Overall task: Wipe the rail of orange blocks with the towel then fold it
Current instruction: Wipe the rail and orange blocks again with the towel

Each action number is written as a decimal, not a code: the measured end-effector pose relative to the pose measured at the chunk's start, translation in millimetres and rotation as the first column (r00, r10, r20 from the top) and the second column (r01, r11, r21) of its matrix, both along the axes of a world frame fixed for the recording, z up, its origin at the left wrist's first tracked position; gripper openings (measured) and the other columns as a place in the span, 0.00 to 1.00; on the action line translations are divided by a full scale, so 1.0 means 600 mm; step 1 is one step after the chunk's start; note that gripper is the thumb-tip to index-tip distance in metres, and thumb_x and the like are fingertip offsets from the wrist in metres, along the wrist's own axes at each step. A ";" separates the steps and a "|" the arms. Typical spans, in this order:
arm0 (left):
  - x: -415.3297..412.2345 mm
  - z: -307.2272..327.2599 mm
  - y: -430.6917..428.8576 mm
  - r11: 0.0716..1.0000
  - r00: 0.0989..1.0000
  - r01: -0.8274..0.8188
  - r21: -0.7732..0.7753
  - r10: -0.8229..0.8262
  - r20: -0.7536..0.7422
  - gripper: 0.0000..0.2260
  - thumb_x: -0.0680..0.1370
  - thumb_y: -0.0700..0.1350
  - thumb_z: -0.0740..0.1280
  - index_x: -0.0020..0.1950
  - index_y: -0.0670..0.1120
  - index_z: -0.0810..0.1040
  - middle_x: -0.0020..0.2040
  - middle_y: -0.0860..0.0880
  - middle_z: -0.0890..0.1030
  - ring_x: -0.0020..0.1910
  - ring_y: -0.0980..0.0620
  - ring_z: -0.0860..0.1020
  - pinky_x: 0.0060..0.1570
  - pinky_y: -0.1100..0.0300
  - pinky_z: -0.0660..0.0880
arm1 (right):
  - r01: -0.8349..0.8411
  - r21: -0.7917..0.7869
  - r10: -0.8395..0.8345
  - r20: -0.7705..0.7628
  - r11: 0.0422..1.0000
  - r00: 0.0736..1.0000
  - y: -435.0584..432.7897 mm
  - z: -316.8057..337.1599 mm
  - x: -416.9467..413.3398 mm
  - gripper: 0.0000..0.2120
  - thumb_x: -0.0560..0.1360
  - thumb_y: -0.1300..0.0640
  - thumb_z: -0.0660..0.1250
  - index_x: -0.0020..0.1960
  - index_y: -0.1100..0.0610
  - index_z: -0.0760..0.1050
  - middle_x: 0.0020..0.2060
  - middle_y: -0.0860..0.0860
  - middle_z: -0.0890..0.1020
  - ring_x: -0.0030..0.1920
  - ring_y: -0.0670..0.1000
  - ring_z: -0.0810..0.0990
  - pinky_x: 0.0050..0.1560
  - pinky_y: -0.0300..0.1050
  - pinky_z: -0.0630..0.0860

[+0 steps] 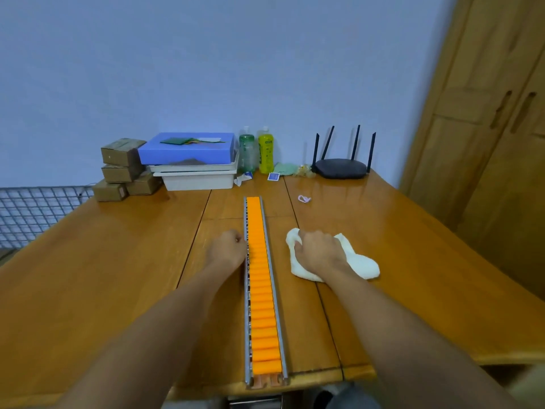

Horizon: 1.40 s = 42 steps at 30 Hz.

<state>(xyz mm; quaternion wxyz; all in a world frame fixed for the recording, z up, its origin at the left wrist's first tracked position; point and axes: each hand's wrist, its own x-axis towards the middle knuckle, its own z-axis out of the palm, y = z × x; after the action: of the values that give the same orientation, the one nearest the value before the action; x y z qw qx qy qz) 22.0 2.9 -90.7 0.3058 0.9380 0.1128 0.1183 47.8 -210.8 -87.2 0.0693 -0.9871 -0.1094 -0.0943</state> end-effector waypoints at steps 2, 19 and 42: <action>0.013 -0.003 -0.002 1.000 1.000 0.006 0.010 -0.006 0.013 0.09 0.84 0.45 0.61 0.62 0.47 0.78 0.46 0.48 0.81 0.38 0.55 0.76 0.33 0.62 0.70 | 0.016 0.025 -0.016 0.018 1.000 1.000 0.007 0.010 0.012 0.15 0.82 0.51 0.56 0.60 0.55 0.77 0.48 0.55 0.82 0.48 0.58 0.80 0.42 0.48 0.69; 0.174 -0.026 0.051 0.999 0.997 0.047 0.020 -0.048 0.067 0.16 0.84 0.52 0.61 0.70 0.51 0.76 0.43 0.55 0.82 0.35 0.56 0.79 0.32 0.59 0.74 | -0.054 0.195 -0.003 0.281 0.979 0.960 0.147 0.116 0.265 0.15 0.81 0.49 0.60 0.63 0.54 0.77 0.53 0.58 0.82 0.54 0.61 0.79 0.42 0.47 0.66; 0.199 -0.061 0.069 0.998 0.984 0.048 -0.033 -0.041 0.176 0.11 0.82 0.49 0.64 0.59 0.55 0.86 0.36 0.52 0.84 0.34 0.51 0.79 0.31 0.58 0.71 | -0.103 0.055 0.094 0.141 0.993 0.986 0.221 0.023 0.329 0.16 0.77 0.52 0.65 0.62 0.56 0.79 0.54 0.56 0.82 0.55 0.59 0.80 0.44 0.46 0.68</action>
<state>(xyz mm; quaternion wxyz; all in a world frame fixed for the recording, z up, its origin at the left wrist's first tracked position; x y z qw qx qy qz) 141.3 44.6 -127.3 0.3346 0.9203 0.0668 0.1913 245.0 -78.3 -73.3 0.0967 -0.9689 -0.1595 -0.1623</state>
